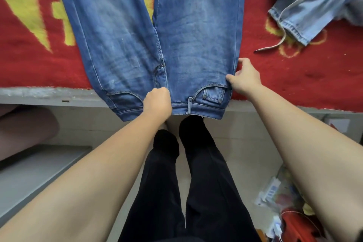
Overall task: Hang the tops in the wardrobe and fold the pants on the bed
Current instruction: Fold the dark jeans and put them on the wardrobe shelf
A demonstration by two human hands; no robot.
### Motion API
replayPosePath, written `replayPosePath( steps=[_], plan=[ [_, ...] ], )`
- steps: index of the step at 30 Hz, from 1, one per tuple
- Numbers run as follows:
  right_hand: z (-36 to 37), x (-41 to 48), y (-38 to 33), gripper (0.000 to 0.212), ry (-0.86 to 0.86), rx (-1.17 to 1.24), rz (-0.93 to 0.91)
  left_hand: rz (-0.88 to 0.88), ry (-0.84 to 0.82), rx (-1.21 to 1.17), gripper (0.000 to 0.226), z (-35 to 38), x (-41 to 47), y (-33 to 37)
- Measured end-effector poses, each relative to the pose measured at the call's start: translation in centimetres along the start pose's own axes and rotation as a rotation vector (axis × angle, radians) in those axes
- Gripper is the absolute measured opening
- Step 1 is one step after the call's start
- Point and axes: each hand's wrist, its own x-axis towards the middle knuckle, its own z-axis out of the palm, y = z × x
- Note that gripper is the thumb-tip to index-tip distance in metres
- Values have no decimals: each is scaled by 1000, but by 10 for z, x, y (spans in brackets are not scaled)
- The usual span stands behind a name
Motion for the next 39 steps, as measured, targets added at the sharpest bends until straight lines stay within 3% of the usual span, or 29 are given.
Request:
replayPosePath(
  steps=[3,5,9,13,16,19,22,26,31,35,37,39],
  plan=[
    [-7,12,-8,54,-5,16,15,65,91,-19,20,-2,1,10],
    [-11,21,-14,49,11,185,16,158,189,-155,17,0,0,27],
    [-17,43,-15,36,95,345,-41,275,164,-332,14,8,0,77],
    [-26,66,-17,40,191,407,-94,93,44,-202,41,21,13,122],
    [-34,82,-32,40,145,557,-93,-65,60,-115,65,26,19,146],
    [-43,95,-48,27,96,583,-88,-131,128,-98,59,27,21,160],
    [-46,105,-52,33,60,609,-59,-137,77,-158,43,21,23,157],
    [-50,102,-60,31,54,613,-13,-30,-82,-293,23,-1,25,132],
    [-36,74,-116,25,-95,655,-140,68,-473,-793,45,-54,19,59],
    [8,38,-186,31,-225,713,-334,14,-469,-896,30,-73,6,-22],
    [33,22,-217,31,-229,666,-402,-33,-440,-989,12,-77,-1,-62],
    [54,6,-245,31,-255,607,-433,-69,-394,-1055,10,-78,-5,-98]
  ],
)
